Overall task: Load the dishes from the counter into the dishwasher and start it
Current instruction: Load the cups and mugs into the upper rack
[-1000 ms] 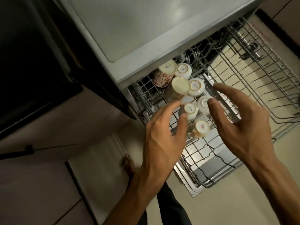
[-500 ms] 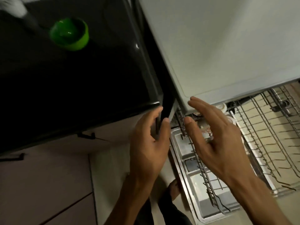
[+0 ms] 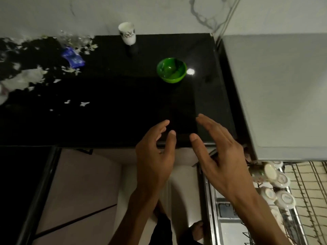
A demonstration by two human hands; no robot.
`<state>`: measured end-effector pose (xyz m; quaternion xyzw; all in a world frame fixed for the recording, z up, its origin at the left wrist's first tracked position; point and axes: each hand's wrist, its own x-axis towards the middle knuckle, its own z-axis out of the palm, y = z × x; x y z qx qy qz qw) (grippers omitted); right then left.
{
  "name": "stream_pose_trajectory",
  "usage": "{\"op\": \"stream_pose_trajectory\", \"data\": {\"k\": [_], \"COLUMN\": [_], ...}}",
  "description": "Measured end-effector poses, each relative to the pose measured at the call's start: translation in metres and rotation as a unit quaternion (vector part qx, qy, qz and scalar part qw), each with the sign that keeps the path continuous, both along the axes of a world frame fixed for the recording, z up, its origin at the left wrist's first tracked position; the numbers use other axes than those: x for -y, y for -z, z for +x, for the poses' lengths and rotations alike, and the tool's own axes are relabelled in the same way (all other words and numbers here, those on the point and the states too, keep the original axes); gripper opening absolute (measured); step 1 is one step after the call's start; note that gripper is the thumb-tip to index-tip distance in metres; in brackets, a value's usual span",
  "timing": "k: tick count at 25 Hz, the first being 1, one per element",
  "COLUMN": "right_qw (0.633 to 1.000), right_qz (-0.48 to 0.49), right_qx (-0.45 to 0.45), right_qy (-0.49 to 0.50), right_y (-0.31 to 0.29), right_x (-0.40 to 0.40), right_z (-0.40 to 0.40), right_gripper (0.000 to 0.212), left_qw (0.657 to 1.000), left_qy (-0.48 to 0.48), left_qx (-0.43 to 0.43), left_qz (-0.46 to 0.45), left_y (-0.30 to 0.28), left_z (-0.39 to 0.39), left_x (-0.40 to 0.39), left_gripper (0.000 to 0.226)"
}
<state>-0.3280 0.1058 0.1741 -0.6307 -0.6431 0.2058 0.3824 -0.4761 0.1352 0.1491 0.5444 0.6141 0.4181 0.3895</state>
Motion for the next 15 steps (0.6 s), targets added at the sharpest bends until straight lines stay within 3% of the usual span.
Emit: {"op": "stream_pose_trajectory", "data": {"k": [5,15], "right_qw": [0.998,0.982], "right_qz": [0.001,-0.014], "right_qx": [0.001,-0.013], "right_qy": [-0.056,-0.188], "right_y": [-0.019,-0.025], "right_x": [-0.025,-0.062], "right_z": [-0.055,-0.157], "right_gripper": [0.049,0.049], "left_qw": [0.998,0.985], "left_qy": [-0.056,-0.168], "left_qx": [-0.012,0.043], "left_qz": [-0.001,-0.014], "left_y": [-0.016,-0.038], "left_z": [-0.065,-0.155], "left_x": [-0.004,-0.004], "left_gripper": [0.036,0.039]}}
